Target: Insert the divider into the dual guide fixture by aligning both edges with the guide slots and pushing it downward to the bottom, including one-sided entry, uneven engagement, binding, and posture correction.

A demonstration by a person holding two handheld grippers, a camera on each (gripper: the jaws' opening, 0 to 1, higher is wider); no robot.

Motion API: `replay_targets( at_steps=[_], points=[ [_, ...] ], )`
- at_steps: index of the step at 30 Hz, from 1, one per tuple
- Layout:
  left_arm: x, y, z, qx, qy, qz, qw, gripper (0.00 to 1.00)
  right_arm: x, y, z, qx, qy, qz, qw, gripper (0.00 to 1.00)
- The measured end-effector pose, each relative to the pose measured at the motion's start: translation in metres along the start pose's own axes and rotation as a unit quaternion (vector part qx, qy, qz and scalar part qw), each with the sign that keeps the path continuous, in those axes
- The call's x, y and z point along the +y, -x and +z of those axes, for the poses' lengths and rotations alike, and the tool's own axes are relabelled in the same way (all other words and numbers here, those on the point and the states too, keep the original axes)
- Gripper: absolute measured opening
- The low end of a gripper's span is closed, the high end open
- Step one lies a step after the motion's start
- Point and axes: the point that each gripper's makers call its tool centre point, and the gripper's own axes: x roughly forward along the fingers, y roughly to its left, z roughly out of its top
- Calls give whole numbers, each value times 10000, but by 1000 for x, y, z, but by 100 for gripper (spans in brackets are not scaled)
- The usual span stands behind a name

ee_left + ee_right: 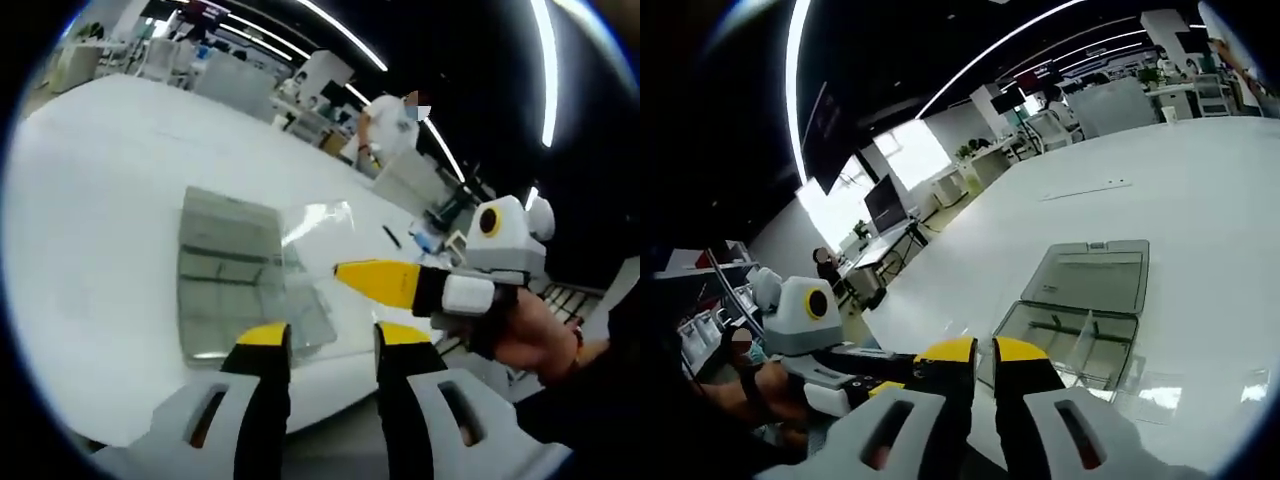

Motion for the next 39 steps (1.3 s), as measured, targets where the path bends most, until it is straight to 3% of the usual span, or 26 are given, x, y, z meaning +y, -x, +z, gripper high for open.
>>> replay_targets(
  at_steps=[11, 28, 31, 35, 39],
  points=[
    [4, 2, -5, 222, -546, -62, 9982, 34, 0, -3, 0, 40, 19, -332, 9994, 1],
    [16, 1, 4, 241, -659, -283, 9971, 38, -6, -10, -2, 36, -165, -770, 9969, 1],
    [7, -1, -1, 359, -727, -571, 9951, 39, -3, -14, 0, -43, -361, -745, 9966, 1],
    [6, -2, -1, 373, -856, -553, 9941, 44, 0, -15, 1, -106, -460, -733, 9962, 1],
    [6, -5, 1, 312, -740, -588, 9950, 45, -1, -15, 2, -157, -549, -780, 9953, 1]
  ],
)
